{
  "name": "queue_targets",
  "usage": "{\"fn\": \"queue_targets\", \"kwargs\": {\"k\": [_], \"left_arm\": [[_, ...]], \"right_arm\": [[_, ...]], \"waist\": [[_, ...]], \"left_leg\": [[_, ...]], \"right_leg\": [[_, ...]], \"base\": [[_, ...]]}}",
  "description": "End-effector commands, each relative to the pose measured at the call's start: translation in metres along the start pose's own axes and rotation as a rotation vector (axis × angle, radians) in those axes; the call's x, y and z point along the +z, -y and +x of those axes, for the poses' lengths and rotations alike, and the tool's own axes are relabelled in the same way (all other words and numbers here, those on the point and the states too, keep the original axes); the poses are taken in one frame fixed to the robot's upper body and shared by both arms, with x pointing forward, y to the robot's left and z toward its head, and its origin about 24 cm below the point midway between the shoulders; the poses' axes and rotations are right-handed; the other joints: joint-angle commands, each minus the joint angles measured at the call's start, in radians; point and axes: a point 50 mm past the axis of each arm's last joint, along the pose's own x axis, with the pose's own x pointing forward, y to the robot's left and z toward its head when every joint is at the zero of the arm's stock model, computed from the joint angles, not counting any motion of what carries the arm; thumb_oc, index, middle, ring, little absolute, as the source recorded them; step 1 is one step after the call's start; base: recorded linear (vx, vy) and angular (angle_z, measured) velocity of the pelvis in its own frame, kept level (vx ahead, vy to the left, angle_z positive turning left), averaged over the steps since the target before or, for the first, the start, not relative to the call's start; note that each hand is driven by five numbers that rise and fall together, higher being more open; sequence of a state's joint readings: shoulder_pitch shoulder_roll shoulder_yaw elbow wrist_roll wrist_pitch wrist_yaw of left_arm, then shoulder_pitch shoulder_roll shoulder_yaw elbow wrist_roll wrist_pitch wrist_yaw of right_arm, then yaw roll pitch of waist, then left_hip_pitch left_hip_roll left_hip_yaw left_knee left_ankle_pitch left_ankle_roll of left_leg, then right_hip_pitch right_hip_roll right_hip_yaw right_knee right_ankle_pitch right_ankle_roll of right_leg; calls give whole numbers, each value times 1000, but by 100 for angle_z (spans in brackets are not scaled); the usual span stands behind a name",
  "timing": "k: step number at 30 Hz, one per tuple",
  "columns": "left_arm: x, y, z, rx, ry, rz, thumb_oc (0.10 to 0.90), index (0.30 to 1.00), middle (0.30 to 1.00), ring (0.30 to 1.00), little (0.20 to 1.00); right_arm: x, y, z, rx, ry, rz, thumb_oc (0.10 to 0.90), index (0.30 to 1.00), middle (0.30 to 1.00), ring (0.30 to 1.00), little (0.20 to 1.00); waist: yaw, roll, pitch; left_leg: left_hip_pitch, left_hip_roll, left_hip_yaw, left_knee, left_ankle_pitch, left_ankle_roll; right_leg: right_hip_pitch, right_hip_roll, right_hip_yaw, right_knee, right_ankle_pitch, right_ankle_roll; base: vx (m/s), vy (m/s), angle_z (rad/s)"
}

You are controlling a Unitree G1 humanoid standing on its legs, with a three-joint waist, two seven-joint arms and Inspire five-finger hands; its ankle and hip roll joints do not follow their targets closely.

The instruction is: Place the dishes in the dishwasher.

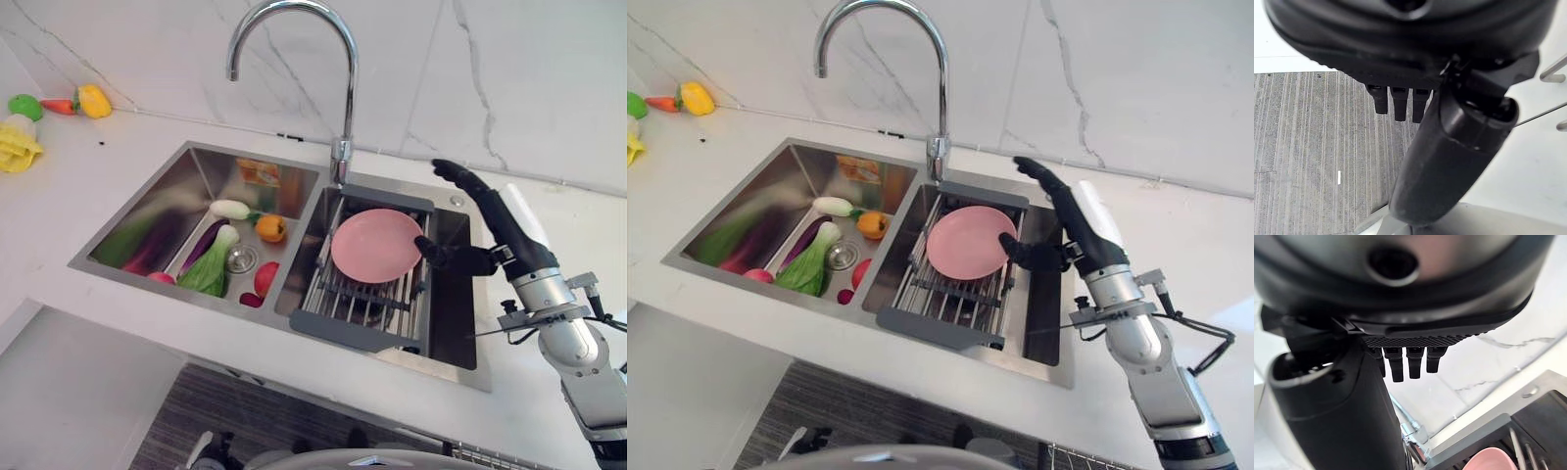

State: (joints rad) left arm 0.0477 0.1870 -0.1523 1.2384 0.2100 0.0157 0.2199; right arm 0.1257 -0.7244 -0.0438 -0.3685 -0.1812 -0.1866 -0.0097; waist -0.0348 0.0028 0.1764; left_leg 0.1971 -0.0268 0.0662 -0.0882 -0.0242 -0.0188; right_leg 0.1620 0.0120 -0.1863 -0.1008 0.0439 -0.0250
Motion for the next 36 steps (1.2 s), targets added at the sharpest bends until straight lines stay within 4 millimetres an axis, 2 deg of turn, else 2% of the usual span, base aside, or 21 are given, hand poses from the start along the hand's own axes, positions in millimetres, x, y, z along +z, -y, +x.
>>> {"fn": "queue_targets", "kwargs": {"k": [1,2,4,14,22,27,29,30,32,36], "left_arm": [[26,3,1,3,98,62,800,900,900,900,900],[26,3,1,3,98,62,800,900,900,900,900],[20,5,1,-17,84,97,800,900,900,900,900],[4,9,-1,-57,35,108,800,900,900,900,900],[6,10,-1,-58,39,98,800,900,900,900,900],[14,13,-1,-45,57,89,800,900,900,900,900],[16,17,-2,-42,61,92,800,900,900,900,900],[16,17,-2,-42,61,92,800,900,900,900,900],[16,20,-3,-36,63,95,800,900,900,900,900],[14,20,-4,-15,61,101,800,900,900,900,900]], "right_arm": [[35,17,11,4,223,-265,800,900,900,900,900],[35,17,11,4,223,-265,800,900,900,900,900],[27,4,16,157,202,-354,800,900,900,900,900],[10,-12,18,283,131,-441,800,900,900,900,900],[4,-24,20,295,110,-483,800,900,900,900,900],[1,-32,25,230,110,-562,800,900,900,900,900],[-1,-45,26,190,99,-568,800,900,900,900,900],[-1,-45,26,190,99,-568,800,900,900,900,900],[-5,-48,26,144,101,-674,800,900,900,900,900],[-12,-59,27,109,85,-742,800,900,900,900,900]], "waist": [[14,-4,-58],[14,-4,-58],[20,-2,-58],[28,4,-61],[36,4,-60],[44,2,-59],[49,1,-57],[49,1,-57],[55,1,-55],[62,3,-52]], "left_leg": [[-42,127,-33,1,54,-104],[-42,127,-33,1,54,-104],[-40,125,-32,1,49,-100],[-38,120,-30,1,40,-93],[-41,119,-33,1,38,-94],[-43,120,-39,1,37,-95],[-43,120,-45,1,35,-95],[-43,120,-45,1,35,-95],[-45,121,-49,1,35,-95],[-45,121,-53,1,35,-95]], "right_leg": [[-3,-154,12,14,-8,179],[-3,-154,12,14,-8,179],[1,-159,11,14,-9,181],[3,-167,8,14,-9,183],[7,-169,-2,14,-12,184],[9,-168,-8,14,-15,182],[13,-167,-12,14,-19,182],[13,-167,-12,14,-19,182],[15,-168,-18,14,-22,182],[17,-167,-21,14,-24,182]], "base": [[0,0,0],[0,0,0],[0,0,0],[0,0,0],[0,0,0],[0,1,1],[0,0,0],[-1,0,8],[-10,0,12],[-13,3,7]]}}
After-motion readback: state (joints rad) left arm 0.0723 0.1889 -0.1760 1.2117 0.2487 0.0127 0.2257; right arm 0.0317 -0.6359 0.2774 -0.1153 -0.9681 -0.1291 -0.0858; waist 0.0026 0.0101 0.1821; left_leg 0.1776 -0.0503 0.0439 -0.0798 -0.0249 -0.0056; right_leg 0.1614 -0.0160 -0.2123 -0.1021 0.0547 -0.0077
